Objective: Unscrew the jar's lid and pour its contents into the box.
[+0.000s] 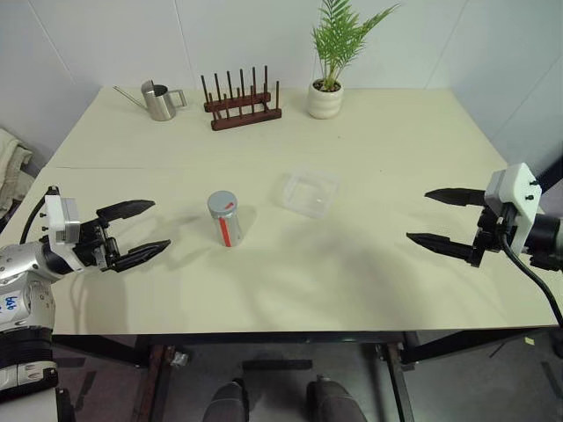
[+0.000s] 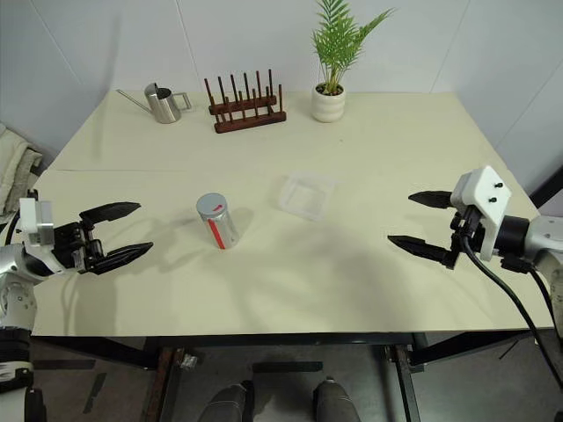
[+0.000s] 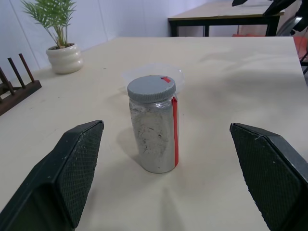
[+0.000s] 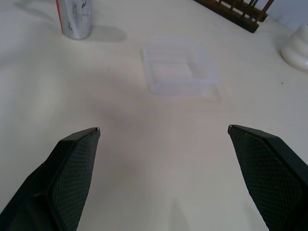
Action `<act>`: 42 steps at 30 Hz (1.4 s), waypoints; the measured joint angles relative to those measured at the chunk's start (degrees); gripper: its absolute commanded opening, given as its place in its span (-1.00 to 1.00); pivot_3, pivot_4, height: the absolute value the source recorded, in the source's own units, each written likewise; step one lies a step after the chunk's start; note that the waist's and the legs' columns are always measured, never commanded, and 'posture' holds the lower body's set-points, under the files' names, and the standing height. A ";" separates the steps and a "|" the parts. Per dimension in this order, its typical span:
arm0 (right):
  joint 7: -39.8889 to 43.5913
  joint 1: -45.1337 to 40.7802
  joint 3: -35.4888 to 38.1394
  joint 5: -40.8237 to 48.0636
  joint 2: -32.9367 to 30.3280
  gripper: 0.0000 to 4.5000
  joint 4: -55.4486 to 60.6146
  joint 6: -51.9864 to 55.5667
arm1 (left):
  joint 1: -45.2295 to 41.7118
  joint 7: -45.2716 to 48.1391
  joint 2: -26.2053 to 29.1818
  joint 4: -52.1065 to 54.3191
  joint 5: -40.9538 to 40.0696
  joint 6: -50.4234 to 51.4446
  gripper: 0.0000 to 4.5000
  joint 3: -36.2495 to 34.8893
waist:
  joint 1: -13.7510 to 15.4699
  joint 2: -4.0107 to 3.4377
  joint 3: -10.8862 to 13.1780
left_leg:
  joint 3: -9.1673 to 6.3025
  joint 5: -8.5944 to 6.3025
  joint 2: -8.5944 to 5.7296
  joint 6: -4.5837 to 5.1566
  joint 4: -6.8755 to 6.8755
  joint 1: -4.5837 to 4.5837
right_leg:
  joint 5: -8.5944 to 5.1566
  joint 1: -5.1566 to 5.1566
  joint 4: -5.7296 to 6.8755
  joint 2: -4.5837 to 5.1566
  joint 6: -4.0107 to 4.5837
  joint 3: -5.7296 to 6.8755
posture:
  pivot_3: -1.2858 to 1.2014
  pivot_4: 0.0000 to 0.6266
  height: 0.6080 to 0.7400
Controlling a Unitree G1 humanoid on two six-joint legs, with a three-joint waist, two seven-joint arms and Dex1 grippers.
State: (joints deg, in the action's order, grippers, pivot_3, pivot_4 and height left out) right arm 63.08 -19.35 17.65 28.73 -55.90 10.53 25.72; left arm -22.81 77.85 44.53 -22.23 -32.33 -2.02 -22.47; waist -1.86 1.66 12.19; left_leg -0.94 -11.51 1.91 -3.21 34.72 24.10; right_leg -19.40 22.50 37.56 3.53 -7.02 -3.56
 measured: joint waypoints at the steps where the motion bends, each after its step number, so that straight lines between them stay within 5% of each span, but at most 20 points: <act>1: -0.06 0.00 -0.03 0.00 0.07 1.00 0.00 -0.04 | 0.27 -0.12 0.00 0.18 -0.05 0.01 0.99 -0.09 | 0.07 0.00 0.00 | 0.00 0.00 -0.01 0.00 0.01 0.00 | 0.00 0.00 0.00 0.01 0.00 0.00 | 0.03 -0.52 1.00; 12: -0.28 0.19 -1.48 0.06 2.77 1.00 0.03 -1.70 | 5.12 -8.39 -1.10 10.09 -1.47 4.60 0.99 -1.99 | 0.12 0.00 0.00 | 0.00 0.00 -0.01 0.00 0.02 0.00 | 0.00 -0.02 0.00 0.03 0.00 0.00 | 0.03 -0.52 1.00; 27: 6.25 -6.86 -10.07 1.58 8.08 1.00 -8.07 -5.05 | 18.41 -32.65 -13.25 38.13 -0.73 12.26 0.99 1.60 | 0.12 0.00 0.00 | 0.00 0.02 0.00 0.04 0.31 -0.02 | 0.22 -0.15 -0.04 -0.01 -0.03 -0.06 | 0.03 -0.52 1.00; 36: 7.41 -13.11 -14.23 -1.18 12.26 1.00 -15.21 -8.38 | 22.39 -48.34 -24.35 44.45 6.89 12.41 0.99 8.69 | 0.26 0.00 0.00 | 0.01 0.03 -0.02 0.05 0.33 0.01 | 0.29 -0.14 -0.11 -0.04 -0.11 -0.11 | 0.03 -0.52 1.00; 42: 7.46 -14.08 -14.96 -2.30 13.53 1.00 -16.19 -9.00 | 22.84 -53.96 -26.01 44.87 10.65 12.46 0.99 10.29 | 0.21 0.00 0.00 | 0.04 0.03 -0.05 0.05 0.34 0.01 | 0.30 -0.15 -0.14 -0.03 -0.12 -0.13 | 0.03 -0.52 1.00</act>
State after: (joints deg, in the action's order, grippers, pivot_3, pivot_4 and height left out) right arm 70.54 -33.43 2.69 26.42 -42.37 -5.66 16.72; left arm 0.03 23.89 18.52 22.63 -21.68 10.43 -12.18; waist -1.65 1.65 12.19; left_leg -0.90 -11.48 1.86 -3.16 35.06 24.11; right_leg -19.10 22.35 37.42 3.51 -7.14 -3.70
